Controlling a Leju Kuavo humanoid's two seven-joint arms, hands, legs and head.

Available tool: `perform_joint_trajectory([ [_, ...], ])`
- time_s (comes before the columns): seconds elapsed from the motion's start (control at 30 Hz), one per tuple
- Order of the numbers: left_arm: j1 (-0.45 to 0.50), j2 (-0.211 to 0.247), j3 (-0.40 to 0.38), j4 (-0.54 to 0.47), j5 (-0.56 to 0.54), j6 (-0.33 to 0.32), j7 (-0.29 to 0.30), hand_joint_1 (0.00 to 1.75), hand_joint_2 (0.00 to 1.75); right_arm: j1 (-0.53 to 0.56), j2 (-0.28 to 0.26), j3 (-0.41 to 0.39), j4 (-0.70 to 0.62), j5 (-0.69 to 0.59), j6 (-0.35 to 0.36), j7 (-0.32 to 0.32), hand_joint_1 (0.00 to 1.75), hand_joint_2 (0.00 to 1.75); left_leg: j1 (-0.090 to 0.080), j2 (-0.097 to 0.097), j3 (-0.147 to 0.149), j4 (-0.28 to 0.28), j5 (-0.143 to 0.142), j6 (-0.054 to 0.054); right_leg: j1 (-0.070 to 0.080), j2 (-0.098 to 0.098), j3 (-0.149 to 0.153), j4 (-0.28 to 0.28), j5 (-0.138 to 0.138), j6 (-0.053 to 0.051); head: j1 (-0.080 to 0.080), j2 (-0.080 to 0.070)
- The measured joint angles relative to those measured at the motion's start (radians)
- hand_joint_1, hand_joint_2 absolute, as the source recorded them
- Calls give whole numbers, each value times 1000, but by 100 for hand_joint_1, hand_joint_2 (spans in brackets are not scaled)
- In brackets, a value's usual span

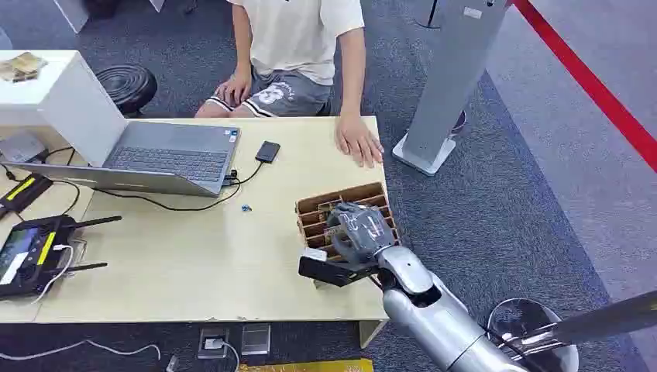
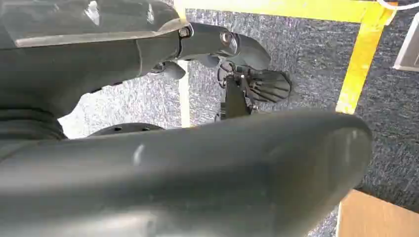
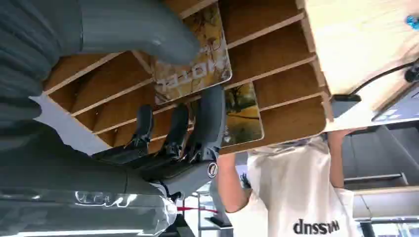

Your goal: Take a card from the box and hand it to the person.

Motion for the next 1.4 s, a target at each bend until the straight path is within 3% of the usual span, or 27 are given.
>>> perform_joint_trajectory([
  [0.17, 0, 1, 0, 0, -2, -3, -1, 0, 0, 0, -5, -13, 1, 8, -4, 2, 122, 175, 0, 0, 0, 0, 0, 0, 0, 0, 0, 0, 0, 0, 0, 0],
  [0.2, 0, 1, 0, 0, -3, -4, -2, 0, 0, 0, -6, -15, 1, 10, -6, 2, 136, 175, 0, 0, 0, 0, 0, 0, 0, 0, 0, 0, 0, 0, 0, 0],
  [0.27, 0, 3, 0, 0, -5, -8, -3, 0, 0, 0, -8, -21, 1, 19, -6, 2, 140, 175, 0, 0, 1, 0, 0, 0, 0, 0, 0, 0, 0, 0, 0, 0],
  [0.33, 0, 3, 0, 0, -5, -8, -5, 0, 0, 4, -9, -23, 1, 20, -6, 2, 164, 175, 0, 0, 0, 0, 0, 0, 0, 0, 0, 0, 0, 0, 0, 0],
  [0.4, 0, 4, 0, 0, -6, -9, -6, 0, 0, 6, -10, -27, 1, 23, -6, 2, 175, 175, 0, 0, 1, 0, 0, 0, 0, 0, 0, 0, 0, 0, 0, 0],
  [0.67, 0, 6, 0, 0, -6, -8, -9, 0, 0, 7, -13, -33, 2, 38, -24, 1, 175, 175, 0, 0, 1, 0, 0, 0, 0, 0, 1, 0, 0, 0, 0, 0],
  [0.93, 0, 6, 0, 0, -6, -8, -13, 0, 0, 15, -19, -54, -19, 54, -84, -15, 175, 175, 0, 0, 0, 0, 0, 0, 0, 0, 0, 0, 0, 0, 0, 0],
  [1.4, 4, 6, 0, 0, -25, -14, -28, 0, 0, 51, -63, -133, -271, 92, -252, -70, 175, 175, 0, 0, 1, 0, 0, 0, 0, 0, 0, 0, 0, 0, 0, 0],
])
